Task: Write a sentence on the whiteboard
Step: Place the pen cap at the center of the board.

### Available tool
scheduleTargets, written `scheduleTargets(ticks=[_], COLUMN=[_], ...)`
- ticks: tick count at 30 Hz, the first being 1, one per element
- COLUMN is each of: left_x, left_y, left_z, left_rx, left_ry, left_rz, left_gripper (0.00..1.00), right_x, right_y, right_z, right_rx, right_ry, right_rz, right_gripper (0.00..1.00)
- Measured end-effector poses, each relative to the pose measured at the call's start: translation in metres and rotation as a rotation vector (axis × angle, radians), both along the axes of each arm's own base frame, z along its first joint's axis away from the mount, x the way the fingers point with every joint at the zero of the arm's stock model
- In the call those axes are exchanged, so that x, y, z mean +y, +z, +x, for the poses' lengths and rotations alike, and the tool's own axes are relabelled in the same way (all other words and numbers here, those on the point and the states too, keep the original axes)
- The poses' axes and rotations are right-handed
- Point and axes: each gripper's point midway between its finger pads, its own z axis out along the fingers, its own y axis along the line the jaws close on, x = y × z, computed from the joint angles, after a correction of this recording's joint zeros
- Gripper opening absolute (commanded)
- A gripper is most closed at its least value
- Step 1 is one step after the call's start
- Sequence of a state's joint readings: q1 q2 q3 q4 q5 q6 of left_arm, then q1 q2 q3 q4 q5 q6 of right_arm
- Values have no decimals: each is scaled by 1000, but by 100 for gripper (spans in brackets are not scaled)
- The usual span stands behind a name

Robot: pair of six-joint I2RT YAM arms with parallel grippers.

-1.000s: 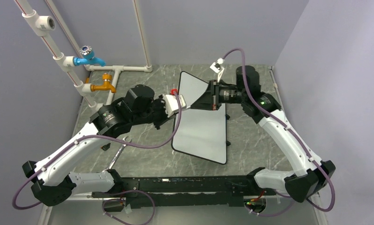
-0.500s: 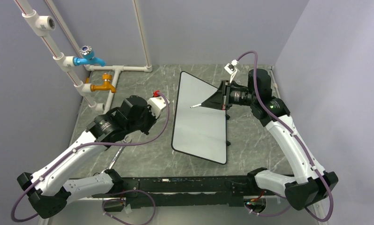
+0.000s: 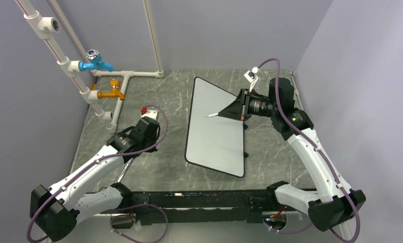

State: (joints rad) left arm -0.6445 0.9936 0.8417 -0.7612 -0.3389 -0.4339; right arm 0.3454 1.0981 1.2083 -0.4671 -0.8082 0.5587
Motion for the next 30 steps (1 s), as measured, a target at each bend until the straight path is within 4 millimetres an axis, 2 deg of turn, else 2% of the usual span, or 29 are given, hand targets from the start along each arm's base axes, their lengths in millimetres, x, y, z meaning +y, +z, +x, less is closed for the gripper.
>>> scheduleTargets(ticks=[2,6,7,14,20,24,30], left_x=[9,19,25,37,42,44,45], left_y=[-18,-41,-56,-83,-95,-101,-99], left_z=[-3,-4,-6,-11,-13,-15,-15], left_rx=[37,61,79,109,115,120,112], left_ry=[78,196,252,353,403,424,435], left_rz=[-8,-32,-45,-68,-90,-98,-107], left_gripper=[0,4,6,18,33,48,60], right_x=[0,0,-1,-3,-5,-6,-7], right_y=[-1,-5,-7,-5,-5,-8,-8], right_z=[-1,-1,-1,-1,-3,-2,-1], right_rx=[2,10,13,2,-4,3,5], right_ry=[0,-1,-6,-22,-27,-33,-40], right_rz=[1,-2,-5,-8,-6,-9,-11], right_gripper=[0,0,0,0,0,0,0])
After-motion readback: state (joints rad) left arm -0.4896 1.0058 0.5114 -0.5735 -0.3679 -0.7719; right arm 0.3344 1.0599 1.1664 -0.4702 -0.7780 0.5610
